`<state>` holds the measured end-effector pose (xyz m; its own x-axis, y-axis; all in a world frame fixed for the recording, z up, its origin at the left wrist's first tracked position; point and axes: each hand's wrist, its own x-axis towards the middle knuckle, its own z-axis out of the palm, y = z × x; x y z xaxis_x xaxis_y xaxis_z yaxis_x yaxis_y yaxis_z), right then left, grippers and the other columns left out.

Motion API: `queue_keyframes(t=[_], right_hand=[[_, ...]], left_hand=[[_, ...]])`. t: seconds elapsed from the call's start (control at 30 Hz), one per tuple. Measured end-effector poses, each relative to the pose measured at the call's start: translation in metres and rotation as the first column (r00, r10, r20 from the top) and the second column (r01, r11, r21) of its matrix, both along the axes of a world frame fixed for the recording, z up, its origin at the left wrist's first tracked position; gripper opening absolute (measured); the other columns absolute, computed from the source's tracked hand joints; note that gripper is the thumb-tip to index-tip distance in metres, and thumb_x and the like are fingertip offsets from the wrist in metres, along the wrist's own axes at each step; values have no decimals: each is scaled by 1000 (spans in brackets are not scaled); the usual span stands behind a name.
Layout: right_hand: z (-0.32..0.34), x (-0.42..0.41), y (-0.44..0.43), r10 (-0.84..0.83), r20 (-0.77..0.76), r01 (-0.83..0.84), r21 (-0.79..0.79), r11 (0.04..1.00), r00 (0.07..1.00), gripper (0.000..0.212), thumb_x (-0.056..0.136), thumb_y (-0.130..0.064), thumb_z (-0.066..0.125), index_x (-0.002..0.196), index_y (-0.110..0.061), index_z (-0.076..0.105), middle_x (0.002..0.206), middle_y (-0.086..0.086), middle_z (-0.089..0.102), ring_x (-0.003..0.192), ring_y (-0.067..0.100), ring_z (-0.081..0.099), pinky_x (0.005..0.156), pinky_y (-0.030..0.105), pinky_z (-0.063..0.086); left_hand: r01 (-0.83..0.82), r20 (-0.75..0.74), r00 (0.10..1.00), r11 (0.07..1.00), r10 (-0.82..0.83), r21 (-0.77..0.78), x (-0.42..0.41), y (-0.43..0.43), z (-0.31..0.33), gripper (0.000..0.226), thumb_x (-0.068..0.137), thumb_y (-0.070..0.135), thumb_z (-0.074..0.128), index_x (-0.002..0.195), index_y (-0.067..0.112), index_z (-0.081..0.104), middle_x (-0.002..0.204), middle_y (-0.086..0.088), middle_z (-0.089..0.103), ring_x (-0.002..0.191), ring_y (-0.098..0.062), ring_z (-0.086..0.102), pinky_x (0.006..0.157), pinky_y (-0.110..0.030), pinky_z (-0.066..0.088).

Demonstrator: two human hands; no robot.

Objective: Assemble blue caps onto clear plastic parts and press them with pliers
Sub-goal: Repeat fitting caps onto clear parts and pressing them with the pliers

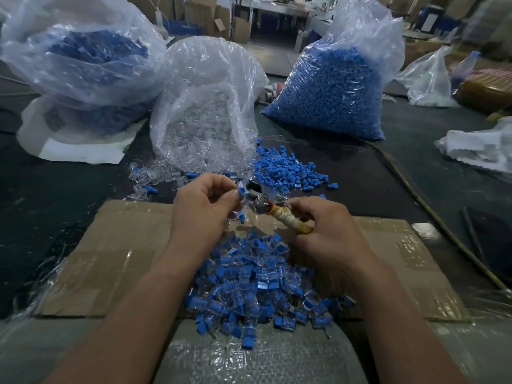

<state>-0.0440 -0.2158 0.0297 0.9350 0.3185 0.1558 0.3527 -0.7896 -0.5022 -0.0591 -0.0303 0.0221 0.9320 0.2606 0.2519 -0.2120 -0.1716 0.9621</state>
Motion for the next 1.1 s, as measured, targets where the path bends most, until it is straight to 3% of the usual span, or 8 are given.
queue_keyframes(t=[0.23, 0.4, 0.63, 0.7, 0.77, 0.87, 0.97, 1.1], right_hand=[[4, 8, -28, -105, -108, 97, -75, 992, 989, 41, 65, -11, 72, 103, -24, 66, 83, -11, 59, 81, 11, 55, 73, 33, 47], [0, 10, -37, -111, -188, 89, -122, 989, 976, 55, 66, -19, 76, 118, -27, 61, 90, -14, 57, 80, 4, 50, 64, 11, 37], [-4, 11, -38, -109, -226, 75, -153, 985, 968, 73, 57, -39, 84, 124, -30, 54, 104, -13, 49, 94, 6, 46, 77, 27, 38], [-4, 11, -38, -96, -239, 59, -160, 985, 966, 77, 57, -41, 83, 127, -30, 51, 106, -14, 46, 97, 6, 43, 78, 26, 35], [-4, 11, -38, -79, -257, 38, -162, 986, 963, 79, 57, -43, 82, 128, -30, 49, 105, -15, 44, 99, 6, 41, 80, 26, 34], [-4, 12, -39, -79, -289, 36, -151, 988, 954, 78, 59, -44, 80, 128, -31, 48, 106, -16, 42, 102, 5, 39, 82, 27, 33], [-5, 13, -39, -80, -324, 45, -114, 992, 943, 69, 63, -46, 77, 126, -33, 50, 110, -16, 45, 100, 3, 41, 79, 25, 34], [-5, 15, -41, -68, -318, 45, -79, 996, 946, 56, 69, -54, 70, 119, -34, 55, 93, -26, 42, 85, -6, 41, 65, 16, 31]], left_hand=[[76, -155, 985, 996, -82, -43, 2, 15, 4, 23, 76, 3, 68, 62, 21, 66, 54, 3, 64, 48, -5, 55, 41, -13, 42], [230, -325, 913, 969, -246, -86, 2, 27, 8, 8, 67, 6, 71, 69, 12, 66, 59, -2, 67, 39, -4, 51, 36, -12, 37], [462, -454, 792, 887, -408, 9, 2, 45, 10, 12, 67, -1, 71, 59, 8, 71, 52, -3, 64, 41, -2, 54, 40, -10, 40], [527, -463, 771, 846, -437, 80, 0, 47, 12, 3, 59, 13, 75, 60, 10, 73, 61, -8, 68, 52, -5, 60, 50, -11, 46], [559, -443, 765, 823, -468, 96, -2, 47, 13, 17, 55, 26, 72, 64, 12, 74, 58, -7, 66, 49, -6, 55, 47, -14, 45], [427, -339, 855, 904, -394, 25, 0, 46, 13, 17, 58, 28, 69, 67, 13, 72, 51, 0, 60, 37, -2, 41, 36, -12, 35], [206, -287, 937, 979, -200, -11, 10, 42, 11, 2, 68, 15, 71, 69, 16, 69, 61, -5, 61, 42, -3, 48, 40, -15, 43], [55, -259, 966, 957, 21, 284, 28, 36, 4, 13, 80, 8, 68, 91, 15, 67, 82, 1, 65, 72, -13, 61, 69, -30, 50]])
